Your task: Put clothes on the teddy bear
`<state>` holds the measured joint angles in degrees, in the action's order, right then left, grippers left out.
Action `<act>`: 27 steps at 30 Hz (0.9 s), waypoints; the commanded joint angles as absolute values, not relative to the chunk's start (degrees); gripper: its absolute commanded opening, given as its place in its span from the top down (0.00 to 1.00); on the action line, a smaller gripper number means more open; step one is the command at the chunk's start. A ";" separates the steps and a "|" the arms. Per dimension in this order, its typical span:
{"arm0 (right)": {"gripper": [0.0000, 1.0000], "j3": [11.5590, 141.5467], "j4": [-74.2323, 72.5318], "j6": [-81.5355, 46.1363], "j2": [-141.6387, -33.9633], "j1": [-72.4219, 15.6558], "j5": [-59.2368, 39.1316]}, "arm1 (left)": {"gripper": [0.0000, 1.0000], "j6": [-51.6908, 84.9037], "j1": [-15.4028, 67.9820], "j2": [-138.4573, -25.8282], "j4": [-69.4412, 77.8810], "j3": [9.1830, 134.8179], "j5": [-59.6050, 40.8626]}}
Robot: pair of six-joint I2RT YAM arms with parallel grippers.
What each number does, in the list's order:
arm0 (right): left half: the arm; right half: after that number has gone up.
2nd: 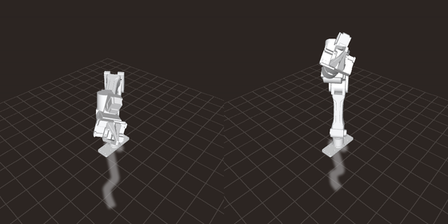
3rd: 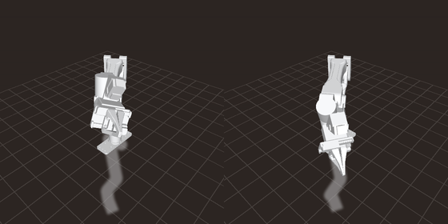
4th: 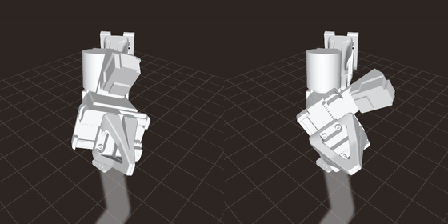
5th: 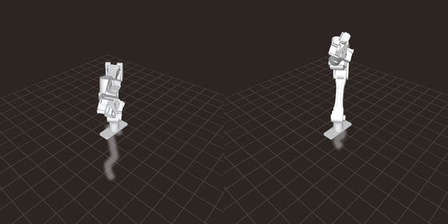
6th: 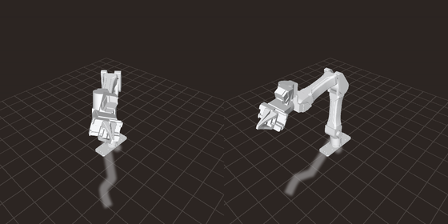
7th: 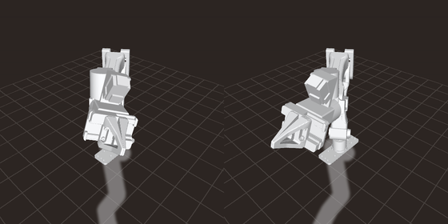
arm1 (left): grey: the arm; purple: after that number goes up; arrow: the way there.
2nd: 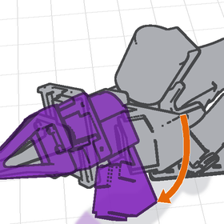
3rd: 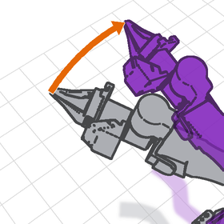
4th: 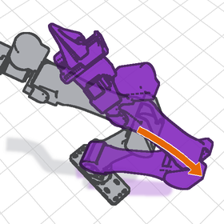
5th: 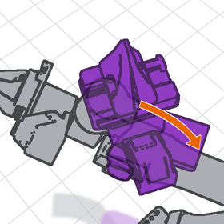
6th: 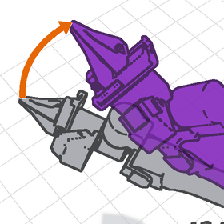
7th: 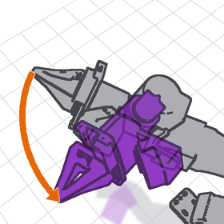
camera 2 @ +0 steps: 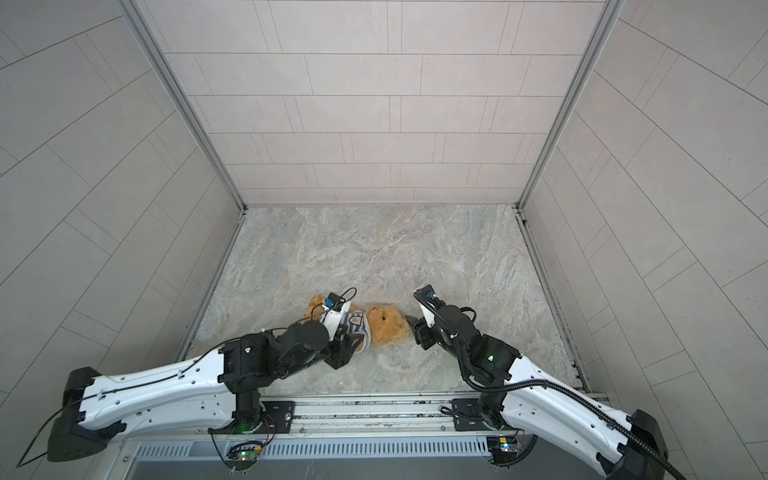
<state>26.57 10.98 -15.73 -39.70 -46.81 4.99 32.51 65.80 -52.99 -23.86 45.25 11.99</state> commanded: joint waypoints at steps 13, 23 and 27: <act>0.38 26.27 12.00 -16.18 -36.99 -46.49 4.54 | 0.53 25.39 50.37 -65.45 -28.66 45.43 -3.22; 0.38 27.99 11.62 -16.22 -38.24 -46.48 4.03 | 0.57 31.18 57.79 -64.24 -23.06 36.41 -1.04; 0.38 28.62 10.08 -17.07 -40.09 -46.49 2.53 | 0.57 33.56 60.31 -62.45 -18.69 32.27 -0.24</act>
<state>26.61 11.51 -15.81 -39.31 -46.81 3.68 30.70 58.76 -63.20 -21.39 35.11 -0.54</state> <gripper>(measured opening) 0.621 0.434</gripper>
